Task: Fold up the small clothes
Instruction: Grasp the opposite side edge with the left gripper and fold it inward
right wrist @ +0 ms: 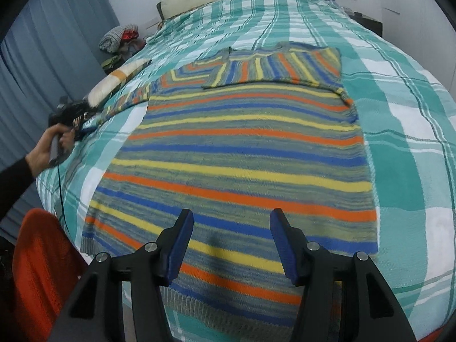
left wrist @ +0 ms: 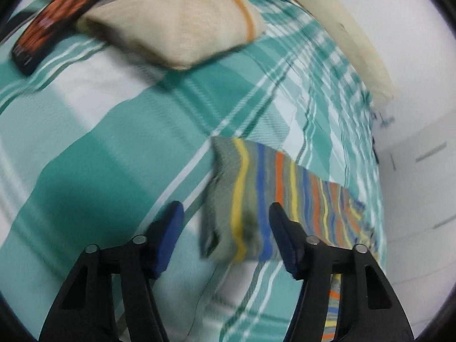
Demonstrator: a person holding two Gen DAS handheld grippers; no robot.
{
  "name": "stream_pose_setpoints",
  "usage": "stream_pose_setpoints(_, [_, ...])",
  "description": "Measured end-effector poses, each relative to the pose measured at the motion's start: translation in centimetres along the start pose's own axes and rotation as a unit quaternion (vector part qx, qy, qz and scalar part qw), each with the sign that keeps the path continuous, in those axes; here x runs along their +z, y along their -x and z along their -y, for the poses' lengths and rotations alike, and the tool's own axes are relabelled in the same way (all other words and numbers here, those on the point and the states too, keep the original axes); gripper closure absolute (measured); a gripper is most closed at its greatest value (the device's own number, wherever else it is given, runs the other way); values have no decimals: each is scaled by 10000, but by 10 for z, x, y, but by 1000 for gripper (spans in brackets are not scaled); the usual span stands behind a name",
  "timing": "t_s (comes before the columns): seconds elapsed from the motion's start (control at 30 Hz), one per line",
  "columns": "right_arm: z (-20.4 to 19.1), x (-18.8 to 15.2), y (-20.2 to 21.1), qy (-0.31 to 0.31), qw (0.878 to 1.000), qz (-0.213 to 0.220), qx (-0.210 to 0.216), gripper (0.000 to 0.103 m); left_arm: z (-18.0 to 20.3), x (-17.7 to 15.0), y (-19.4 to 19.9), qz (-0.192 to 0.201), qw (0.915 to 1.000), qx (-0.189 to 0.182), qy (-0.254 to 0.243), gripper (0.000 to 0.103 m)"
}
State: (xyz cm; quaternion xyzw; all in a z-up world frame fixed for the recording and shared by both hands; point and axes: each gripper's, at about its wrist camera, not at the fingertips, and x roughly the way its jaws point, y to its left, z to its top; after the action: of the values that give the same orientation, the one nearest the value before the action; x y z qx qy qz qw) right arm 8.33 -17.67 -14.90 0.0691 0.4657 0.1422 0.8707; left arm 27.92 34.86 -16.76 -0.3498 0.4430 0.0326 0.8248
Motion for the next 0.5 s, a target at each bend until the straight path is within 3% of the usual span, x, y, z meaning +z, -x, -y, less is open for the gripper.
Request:
stream_pose_setpoints(0.03, [0, -1, 0, 20, 10000, -19, -3, 47, 3, 0, -3, -31, 10000, -16, -72, 79])
stream_pose_setpoints(0.07, [-1, -2, -2, 41, 10000, -44, -2, 47, 8, 2, -9, -127, 9998, 7, -150, 101])
stream_pose_setpoints(0.17, [-2, -2, -1, 71, 10000, -38, 22, 47, 47, 6, 2, 96, 9963, 458, -727, 102])
stream_pose_setpoints(0.23, [-2, -2, 2, 79, 9999, 31, 54, 47, 81, 6, 13, 250, 9929, 401, -1096, 103])
stream_pose_setpoints(0.37, [0, -4, 7, 24, 9998, 147, 165, 47, 194, -18, 32, 465, 9723, 69, -2291, 103])
stream_pose_setpoints(0.4, [1, -5, 7, -4, 9997, 156, 188, 47, 234, -35, 33, 450, 9640, -127, -2617, 103])
stream_pose_setpoints(0.5, [6, -6, 12, -86, 9994, 227, 237, 47, 307, -78, 19, 303, 9451, -525, -3210, 103])
